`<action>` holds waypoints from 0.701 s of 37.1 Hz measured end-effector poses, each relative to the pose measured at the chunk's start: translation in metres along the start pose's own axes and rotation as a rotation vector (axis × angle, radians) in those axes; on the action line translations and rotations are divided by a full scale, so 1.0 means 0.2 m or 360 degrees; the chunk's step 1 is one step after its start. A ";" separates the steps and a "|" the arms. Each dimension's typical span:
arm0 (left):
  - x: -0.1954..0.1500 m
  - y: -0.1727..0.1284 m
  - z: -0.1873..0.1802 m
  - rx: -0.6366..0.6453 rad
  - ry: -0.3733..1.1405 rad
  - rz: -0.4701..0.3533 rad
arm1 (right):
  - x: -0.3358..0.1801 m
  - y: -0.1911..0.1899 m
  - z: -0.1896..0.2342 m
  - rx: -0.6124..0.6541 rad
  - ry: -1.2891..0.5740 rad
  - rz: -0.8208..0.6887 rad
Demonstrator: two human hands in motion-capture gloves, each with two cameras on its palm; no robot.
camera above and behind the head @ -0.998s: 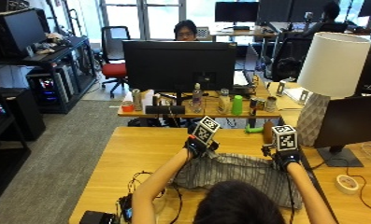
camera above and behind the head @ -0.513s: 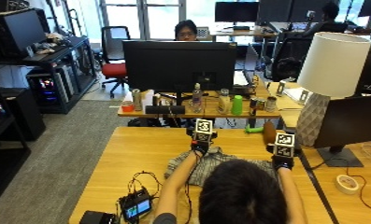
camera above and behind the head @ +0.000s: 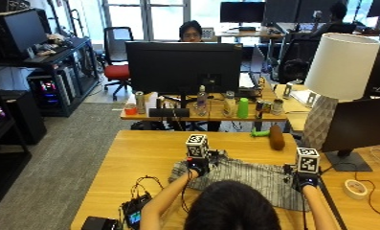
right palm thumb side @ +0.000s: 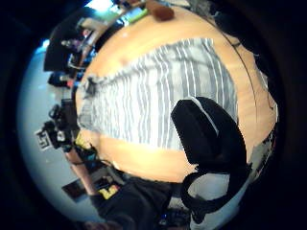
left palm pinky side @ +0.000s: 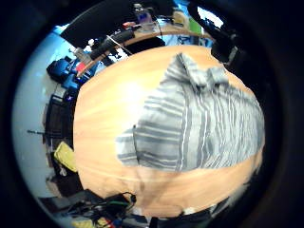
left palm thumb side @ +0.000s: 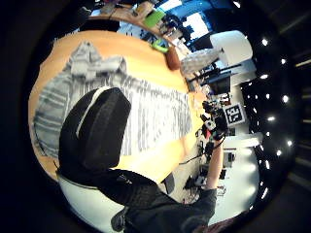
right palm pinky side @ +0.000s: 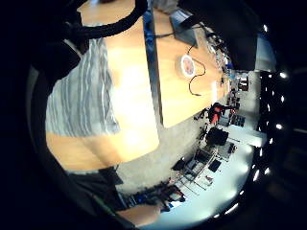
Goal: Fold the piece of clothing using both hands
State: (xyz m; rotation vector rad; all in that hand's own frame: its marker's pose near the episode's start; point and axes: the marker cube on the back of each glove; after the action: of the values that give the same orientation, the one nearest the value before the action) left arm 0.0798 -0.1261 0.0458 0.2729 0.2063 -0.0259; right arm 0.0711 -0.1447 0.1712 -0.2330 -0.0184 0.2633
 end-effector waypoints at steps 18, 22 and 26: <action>-0.20 0.24 0.55 -0.1068 -0.0266 -0.0216 | 0.06 0.03 0.51 -0.0614 0.0027 0.0237; -0.21 0.21 0.59 -0.1089 -0.0173 -0.0197 | 0.07 -0.05 0.52 -0.0357 0.0039 0.0206; -0.21 0.18 0.59 -0.1030 -0.0177 -0.0180 | 0.05 -0.13 0.54 -0.0190 0.0001 0.0162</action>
State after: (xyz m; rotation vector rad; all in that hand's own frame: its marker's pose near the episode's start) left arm 0.0637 -0.1229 0.1754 -0.3847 0.1102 -0.0839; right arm 0.0830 -0.1427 0.2817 -0.3535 -0.0214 0.3640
